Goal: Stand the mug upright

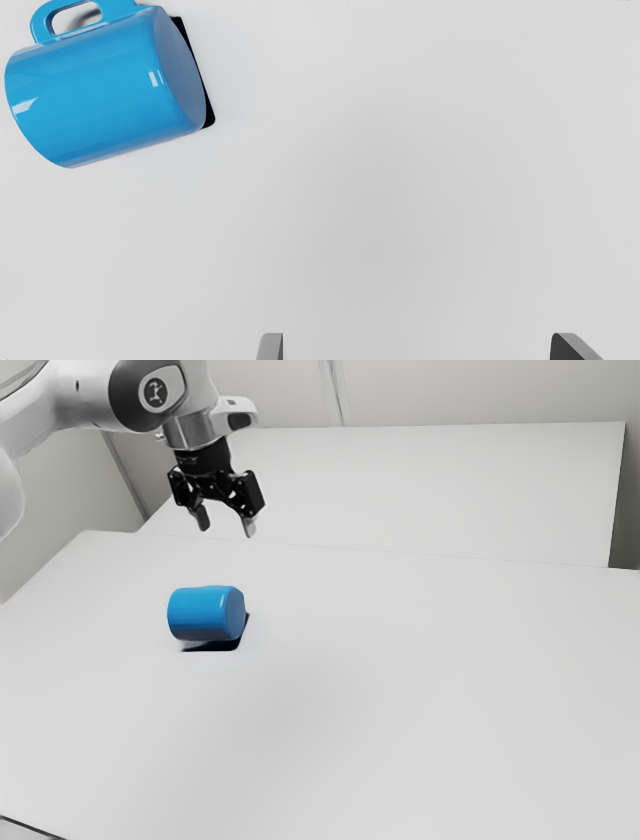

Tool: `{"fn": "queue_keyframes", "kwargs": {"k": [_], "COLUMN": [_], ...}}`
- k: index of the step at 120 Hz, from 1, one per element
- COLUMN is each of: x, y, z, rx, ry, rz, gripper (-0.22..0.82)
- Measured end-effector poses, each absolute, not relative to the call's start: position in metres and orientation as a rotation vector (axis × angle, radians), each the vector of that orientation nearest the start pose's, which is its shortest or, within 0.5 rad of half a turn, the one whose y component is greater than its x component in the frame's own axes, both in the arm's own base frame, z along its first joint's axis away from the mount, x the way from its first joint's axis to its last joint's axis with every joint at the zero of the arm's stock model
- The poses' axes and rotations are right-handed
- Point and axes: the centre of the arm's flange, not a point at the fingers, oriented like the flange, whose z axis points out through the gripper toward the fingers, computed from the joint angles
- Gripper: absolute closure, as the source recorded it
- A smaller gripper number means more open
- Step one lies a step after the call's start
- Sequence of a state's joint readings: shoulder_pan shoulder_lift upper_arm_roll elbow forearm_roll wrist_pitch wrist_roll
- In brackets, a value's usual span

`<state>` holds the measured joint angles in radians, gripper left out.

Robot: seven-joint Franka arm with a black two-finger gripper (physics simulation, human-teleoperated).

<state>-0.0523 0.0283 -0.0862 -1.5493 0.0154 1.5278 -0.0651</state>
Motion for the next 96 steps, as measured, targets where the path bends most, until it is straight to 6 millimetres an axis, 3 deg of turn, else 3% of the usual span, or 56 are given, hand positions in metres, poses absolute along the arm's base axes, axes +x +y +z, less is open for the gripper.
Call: {"fn": "queue_keyframes", "kwargs": {"k": [16, 44, 96], "x": [0.56, 0.563, 0.568], "y": [-0.042, 0.064, 0.195], "z": [0.617, 0.607, 0.544], "rx": [-3.13, -3.148, -3.289], "ry": [0.043, -0.181, -0.308], "rz": [0.072, 0.1, 0.177], "gripper": [0.02, 0.02, 0.03]}}
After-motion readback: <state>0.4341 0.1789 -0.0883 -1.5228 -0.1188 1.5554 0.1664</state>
